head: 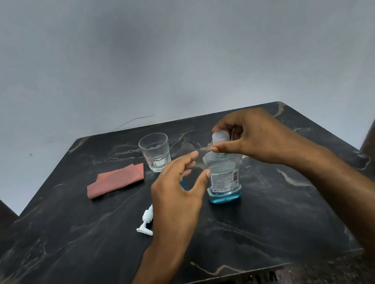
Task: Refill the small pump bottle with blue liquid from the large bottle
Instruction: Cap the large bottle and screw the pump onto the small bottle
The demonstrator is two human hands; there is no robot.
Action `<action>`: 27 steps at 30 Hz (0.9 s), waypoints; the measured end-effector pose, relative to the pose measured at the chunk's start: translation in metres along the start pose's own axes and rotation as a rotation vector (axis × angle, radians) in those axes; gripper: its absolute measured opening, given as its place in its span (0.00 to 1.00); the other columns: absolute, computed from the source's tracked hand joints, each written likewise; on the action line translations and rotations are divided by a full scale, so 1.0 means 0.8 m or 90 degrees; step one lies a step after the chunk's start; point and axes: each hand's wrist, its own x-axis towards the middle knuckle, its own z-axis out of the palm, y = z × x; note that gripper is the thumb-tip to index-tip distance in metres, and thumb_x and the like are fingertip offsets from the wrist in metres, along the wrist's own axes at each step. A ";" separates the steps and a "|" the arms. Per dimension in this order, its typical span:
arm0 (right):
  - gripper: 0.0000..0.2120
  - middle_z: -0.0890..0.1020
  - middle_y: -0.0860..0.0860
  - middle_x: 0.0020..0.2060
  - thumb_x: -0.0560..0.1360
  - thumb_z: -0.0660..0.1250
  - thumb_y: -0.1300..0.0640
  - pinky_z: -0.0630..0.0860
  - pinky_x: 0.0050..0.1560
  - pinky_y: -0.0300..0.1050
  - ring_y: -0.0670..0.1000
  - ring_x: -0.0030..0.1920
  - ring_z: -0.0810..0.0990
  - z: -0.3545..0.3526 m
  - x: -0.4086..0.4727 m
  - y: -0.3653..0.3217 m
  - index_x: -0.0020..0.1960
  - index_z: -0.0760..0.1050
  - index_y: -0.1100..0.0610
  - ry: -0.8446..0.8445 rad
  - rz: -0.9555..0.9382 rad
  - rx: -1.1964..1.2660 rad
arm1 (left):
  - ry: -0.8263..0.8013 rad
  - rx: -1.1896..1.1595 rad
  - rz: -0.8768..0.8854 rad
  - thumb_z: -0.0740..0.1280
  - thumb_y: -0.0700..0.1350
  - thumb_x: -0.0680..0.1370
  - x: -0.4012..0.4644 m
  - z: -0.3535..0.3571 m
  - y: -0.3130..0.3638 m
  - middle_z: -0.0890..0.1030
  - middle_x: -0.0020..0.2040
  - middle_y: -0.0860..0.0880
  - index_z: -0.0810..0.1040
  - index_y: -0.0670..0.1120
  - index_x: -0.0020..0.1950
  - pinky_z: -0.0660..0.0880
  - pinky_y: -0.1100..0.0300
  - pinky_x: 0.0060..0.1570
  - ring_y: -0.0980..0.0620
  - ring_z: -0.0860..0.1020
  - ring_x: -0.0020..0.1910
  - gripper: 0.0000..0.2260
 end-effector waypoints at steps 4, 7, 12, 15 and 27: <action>0.19 0.81 0.40 0.42 0.68 0.75 0.40 0.71 0.37 0.34 0.39 0.40 0.78 0.001 -0.002 0.000 0.56 0.81 0.47 0.002 0.005 -0.033 | 0.032 -0.031 0.003 0.76 0.43 0.75 -0.013 -0.022 -0.008 0.85 0.50 0.54 0.83 0.55 0.60 0.81 0.65 0.49 0.56 0.84 0.48 0.15; 0.26 0.78 0.39 0.44 0.68 0.74 0.38 0.70 0.39 0.34 0.37 0.43 0.76 0.002 -0.003 -0.002 0.62 0.78 0.47 0.024 -0.013 -0.080 | 0.061 -0.081 -0.036 0.76 0.39 0.76 -0.019 -0.031 -0.015 0.86 0.48 0.52 0.84 0.51 0.58 0.81 0.63 0.48 0.54 0.84 0.44 0.13; 0.23 0.81 0.39 0.43 0.68 0.76 0.42 0.68 0.38 0.32 0.37 0.42 0.78 -0.001 -0.004 -0.002 0.61 0.80 0.48 -0.022 -0.011 -0.057 | 0.067 -0.118 -0.065 0.75 0.37 0.76 -0.022 -0.032 -0.020 0.86 0.47 0.52 0.85 0.50 0.57 0.80 0.66 0.47 0.55 0.84 0.44 0.13; 0.18 0.83 0.42 0.43 0.70 0.76 0.47 0.69 0.38 0.33 0.39 0.42 0.79 -0.001 0.000 0.001 0.58 0.82 0.50 -0.025 -0.020 -0.050 | 0.030 -0.124 -0.052 0.75 0.38 0.76 -0.022 -0.023 -0.012 0.86 0.50 0.53 0.85 0.49 0.58 0.81 0.62 0.52 0.55 0.85 0.49 0.13; 0.07 0.85 0.50 0.40 0.72 0.76 0.53 0.71 0.38 0.39 0.49 0.39 0.79 0.014 0.107 0.048 0.44 0.83 0.57 0.080 0.030 -0.029 | 0.017 -0.032 0.046 0.76 0.41 0.76 0.008 -0.013 -0.002 0.85 0.49 0.57 0.84 0.52 0.60 0.79 0.65 0.50 0.55 0.83 0.47 0.14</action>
